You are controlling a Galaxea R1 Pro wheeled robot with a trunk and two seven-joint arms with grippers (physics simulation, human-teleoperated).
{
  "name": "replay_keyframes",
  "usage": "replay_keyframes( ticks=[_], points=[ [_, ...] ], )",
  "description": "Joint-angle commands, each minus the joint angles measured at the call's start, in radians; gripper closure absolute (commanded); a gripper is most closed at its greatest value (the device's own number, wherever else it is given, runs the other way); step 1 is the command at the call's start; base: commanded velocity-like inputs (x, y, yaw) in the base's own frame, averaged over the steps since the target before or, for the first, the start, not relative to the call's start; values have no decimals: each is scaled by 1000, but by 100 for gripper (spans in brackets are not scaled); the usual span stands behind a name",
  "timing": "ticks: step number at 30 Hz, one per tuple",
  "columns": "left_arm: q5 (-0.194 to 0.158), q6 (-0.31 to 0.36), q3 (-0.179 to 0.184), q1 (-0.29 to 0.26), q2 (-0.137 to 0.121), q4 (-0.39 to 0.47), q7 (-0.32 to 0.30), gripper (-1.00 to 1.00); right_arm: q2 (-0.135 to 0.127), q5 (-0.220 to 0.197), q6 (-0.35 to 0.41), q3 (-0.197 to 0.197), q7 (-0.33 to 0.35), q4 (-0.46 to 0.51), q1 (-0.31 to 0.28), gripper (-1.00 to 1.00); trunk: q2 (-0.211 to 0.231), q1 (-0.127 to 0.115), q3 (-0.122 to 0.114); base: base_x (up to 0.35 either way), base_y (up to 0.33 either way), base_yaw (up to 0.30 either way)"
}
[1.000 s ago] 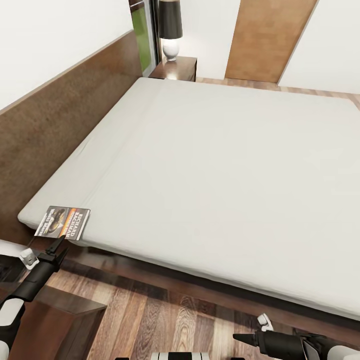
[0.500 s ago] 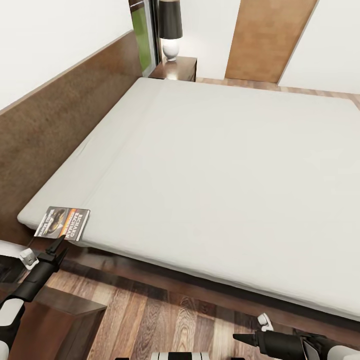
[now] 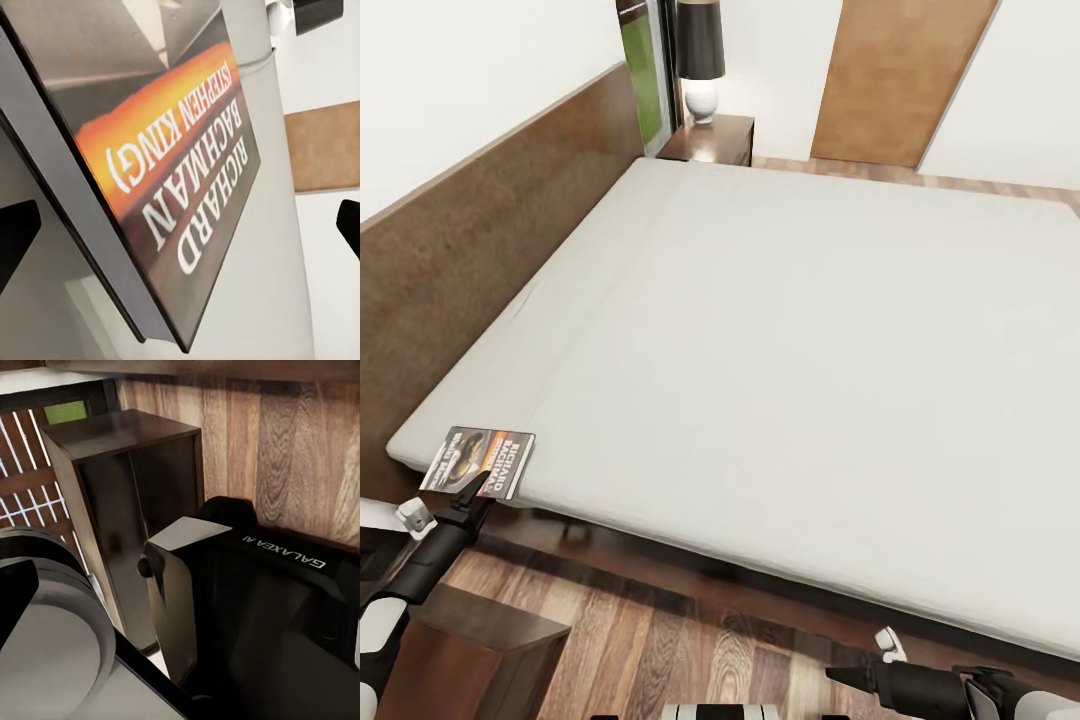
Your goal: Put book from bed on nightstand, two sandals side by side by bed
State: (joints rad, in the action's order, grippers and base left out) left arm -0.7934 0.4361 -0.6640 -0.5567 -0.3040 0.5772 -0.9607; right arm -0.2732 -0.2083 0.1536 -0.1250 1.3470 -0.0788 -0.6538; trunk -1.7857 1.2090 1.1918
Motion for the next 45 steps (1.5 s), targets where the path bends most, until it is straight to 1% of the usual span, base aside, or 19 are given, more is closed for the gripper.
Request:
replay_keyframes(
  ticks=[1,10,11,35,45],
  points=[
    [-9,9,-1,-1,0,0,-3,-100,0,-11,10,-8,4,-3,-1,-100,0,0,0,3,0,0],
    [-9,9,-2,-1,0,-2,-3,-100,0,-11,10,-8,4,-3,-1,-100,0,0,0,0,0,0],
    [-9,9,-2,-1,0,-3,-2,100,0,-11,10,-7,4,-3,-1,-100,0,0,0,0,0,0],
    [-9,9,-2,-1,0,-5,-2,100,0,-11,11,-8,4,-3,-1,-100,0,0,0,0,0,0],
    [-9,10,-6,-1,0,-5,-3,100,0,-11,10,-8,4,-3,-1,-100,70,-38,-31,0,0,0]
  ],
)
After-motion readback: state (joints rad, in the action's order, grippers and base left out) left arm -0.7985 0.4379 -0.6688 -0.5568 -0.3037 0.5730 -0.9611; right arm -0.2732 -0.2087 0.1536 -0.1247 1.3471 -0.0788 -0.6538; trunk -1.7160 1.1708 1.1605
